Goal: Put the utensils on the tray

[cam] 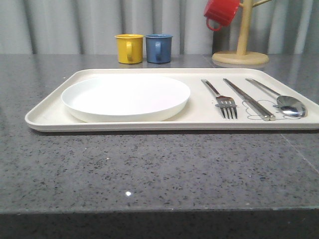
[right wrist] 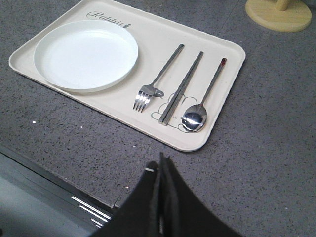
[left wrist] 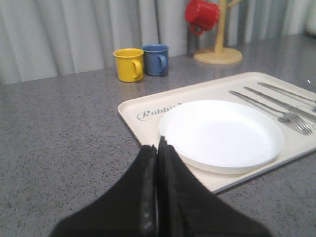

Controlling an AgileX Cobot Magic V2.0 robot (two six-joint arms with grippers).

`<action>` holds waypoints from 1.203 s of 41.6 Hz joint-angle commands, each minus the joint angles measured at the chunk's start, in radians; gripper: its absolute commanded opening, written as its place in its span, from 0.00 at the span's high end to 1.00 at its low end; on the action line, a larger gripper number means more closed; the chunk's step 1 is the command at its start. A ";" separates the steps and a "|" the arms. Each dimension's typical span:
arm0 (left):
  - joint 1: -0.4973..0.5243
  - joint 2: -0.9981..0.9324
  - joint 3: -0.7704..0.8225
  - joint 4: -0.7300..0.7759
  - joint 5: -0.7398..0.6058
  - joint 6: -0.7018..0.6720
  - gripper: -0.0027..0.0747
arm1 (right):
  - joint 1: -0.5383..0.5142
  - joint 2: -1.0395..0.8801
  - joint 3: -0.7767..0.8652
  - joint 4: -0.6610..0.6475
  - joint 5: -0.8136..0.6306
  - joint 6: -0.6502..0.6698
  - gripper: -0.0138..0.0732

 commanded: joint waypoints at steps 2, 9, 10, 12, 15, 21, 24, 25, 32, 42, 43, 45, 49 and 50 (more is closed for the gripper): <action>0.108 -0.089 0.136 -0.155 -0.236 -0.010 0.99 | 0.002 0.009 -0.020 -0.006 -0.068 -0.001 0.92; 0.257 -0.204 0.256 -0.188 -0.245 -0.010 0.99 | 0.002 0.009 -0.020 -0.006 -0.068 -0.001 0.92; 0.279 -0.210 0.263 -0.182 -0.245 -0.010 0.99 | 0.002 0.009 -0.020 -0.006 -0.068 -0.001 0.92; 0.313 -0.208 0.272 -0.154 -0.256 -0.010 0.99 | 0.002 0.009 -0.020 -0.006 -0.067 -0.001 0.92; 0.348 -0.208 0.274 -0.098 -0.263 -0.010 0.99 | 0.002 0.009 -0.020 -0.006 -0.068 -0.001 0.92; 0.373 -0.208 0.274 -0.009 -0.269 -0.010 0.99 | 0.002 0.009 -0.020 -0.006 -0.068 -0.001 0.92; 0.375 -0.208 0.274 -0.002 -0.269 -0.010 0.99 | 0.002 0.009 -0.020 -0.006 -0.068 -0.001 0.92; 0.378 -0.208 0.274 -0.002 -0.269 -0.010 0.99 | 0.002 0.009 -0.020 -0.006 -0.068 -0.001 0.92; 0.389 -0.208 0.274 -0.052 -0.269 -0.010 0.99 | 0.002 0.009 -0.020 -0.006 -0.068 -0.001 0.92; 0.389 -0.208 0.274 -0.040 -0.273 -0.010 0.99 | 0.002 0.009 -0.020 -0.006 -0.068 -0.001 0.92; 0.389 -0.208 0.274 -0.037 -0.275 -0.010 0.99 | 0.002 0.009 -0.020 -0.006 -0.068 -0.001 0.92; 0.389 -0.208 0.274 -0.045 -0.283 0.025 0.99 | 0.002 0.009 -0.020 -0.006 -0.068 -0.001 0.92; 0.389 -0.208 0.274 -0.106 -0.294 0.109 0.99 | 0.002 0.009 -0.020 -0.006 -0.068 -0.001 0.92; 0.389 -0.208 0.274 -0.114 -0.294 0.117 0.99 | 0.002 0.009 -0.020 -0.006 -0.068 -0.001 0.92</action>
